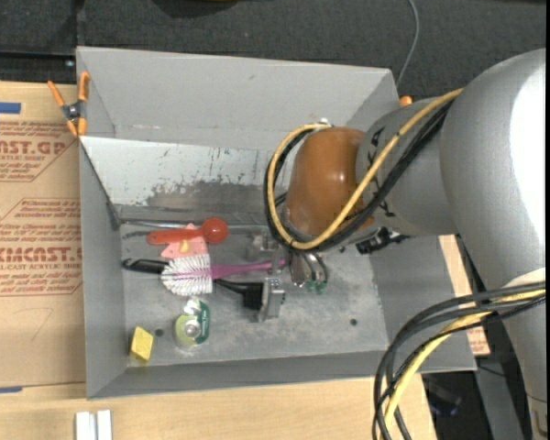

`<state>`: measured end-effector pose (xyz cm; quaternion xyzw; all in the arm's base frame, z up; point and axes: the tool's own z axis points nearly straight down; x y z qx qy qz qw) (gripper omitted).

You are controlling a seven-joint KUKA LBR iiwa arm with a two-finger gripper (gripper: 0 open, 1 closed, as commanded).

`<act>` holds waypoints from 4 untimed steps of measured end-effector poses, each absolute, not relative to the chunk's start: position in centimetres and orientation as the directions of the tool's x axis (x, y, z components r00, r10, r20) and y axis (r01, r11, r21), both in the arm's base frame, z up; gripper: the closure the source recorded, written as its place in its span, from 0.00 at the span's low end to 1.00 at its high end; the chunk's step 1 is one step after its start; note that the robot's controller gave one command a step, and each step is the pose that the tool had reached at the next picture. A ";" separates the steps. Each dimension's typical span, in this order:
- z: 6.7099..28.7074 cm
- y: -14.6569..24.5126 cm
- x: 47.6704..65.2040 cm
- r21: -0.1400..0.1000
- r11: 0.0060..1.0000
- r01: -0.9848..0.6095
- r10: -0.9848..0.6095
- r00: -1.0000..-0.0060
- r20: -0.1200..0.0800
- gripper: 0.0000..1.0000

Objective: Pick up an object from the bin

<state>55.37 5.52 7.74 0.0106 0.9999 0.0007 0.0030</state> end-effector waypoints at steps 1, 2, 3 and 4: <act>9.4 6.7 54.2 0.005 1.000 -0.022 -0.022 -1.000 -0.013 1.00; 9.4 6.7 54.2 0.005 1.000 -0.022 -0.022 -1.000 -0.013 1.00; 7.2 7.8 53.9 0.003 1.000 0.030 0.030 -0.999 -0.014 1.00; 7.2 7.8 53.9 0.003 1.000 0.030 0.030 -0.999 -0.014 1.00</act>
Offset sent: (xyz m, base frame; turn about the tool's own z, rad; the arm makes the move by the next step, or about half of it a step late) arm 0.0000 0.0000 0.0000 0.0000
